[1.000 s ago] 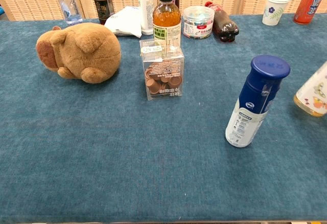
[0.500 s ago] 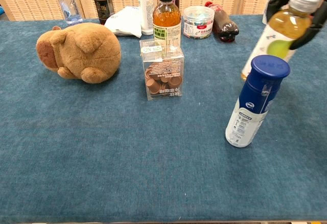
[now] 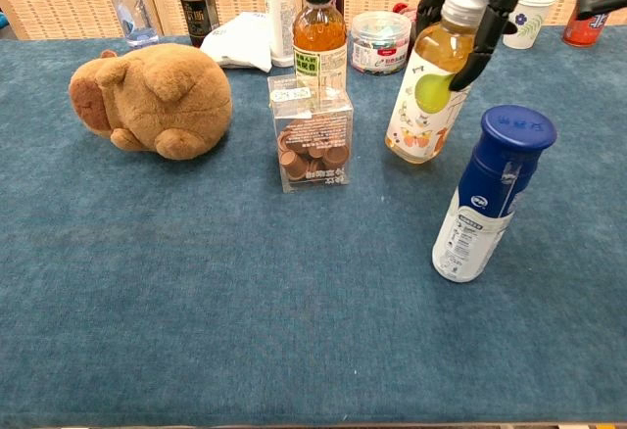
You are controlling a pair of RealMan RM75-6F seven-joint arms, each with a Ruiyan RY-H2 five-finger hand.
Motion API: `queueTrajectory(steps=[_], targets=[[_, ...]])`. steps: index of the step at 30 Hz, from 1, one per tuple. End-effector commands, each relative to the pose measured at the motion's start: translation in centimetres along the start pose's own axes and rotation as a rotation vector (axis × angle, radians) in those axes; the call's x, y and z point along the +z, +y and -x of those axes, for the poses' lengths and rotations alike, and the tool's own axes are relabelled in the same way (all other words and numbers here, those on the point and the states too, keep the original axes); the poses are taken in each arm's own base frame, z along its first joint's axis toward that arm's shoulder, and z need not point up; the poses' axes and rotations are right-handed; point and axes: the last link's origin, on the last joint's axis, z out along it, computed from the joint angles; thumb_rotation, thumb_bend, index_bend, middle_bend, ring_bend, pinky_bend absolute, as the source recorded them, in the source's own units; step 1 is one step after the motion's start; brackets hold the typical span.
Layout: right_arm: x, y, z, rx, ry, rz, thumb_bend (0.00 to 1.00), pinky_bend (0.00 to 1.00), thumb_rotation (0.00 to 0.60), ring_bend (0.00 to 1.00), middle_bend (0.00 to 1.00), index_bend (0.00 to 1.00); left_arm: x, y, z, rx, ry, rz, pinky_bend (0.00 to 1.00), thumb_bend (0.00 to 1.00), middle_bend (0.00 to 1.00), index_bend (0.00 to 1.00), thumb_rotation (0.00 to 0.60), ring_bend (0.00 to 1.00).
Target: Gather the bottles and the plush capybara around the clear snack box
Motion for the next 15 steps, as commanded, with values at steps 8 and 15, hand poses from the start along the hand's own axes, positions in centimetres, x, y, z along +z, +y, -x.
queueTrajectory(steps=[8, 15], targets=[[1.27, -2.02, 0.73, -0.063, 0.023, 0.035, 0.69, 0.76, 0.600, 0.61, 0.55, 0.52, -0.03, -0.04, 0.04, 0.001, -0.006, 0.004, 0.00, 0.15, 0.00, 0.00, 0.600, 0.00], [1.36, -2.16, 0.17, -0.126, 0.074, 0.063, 0.69, 0.76, 0.600, 0.61, 0.55, 0.52, 0.32, 0.14, 0.12, 0.003, -0.012, 0.008, 0.00, 0.15, 0.00, 0.00, 0.600, 0.00]])
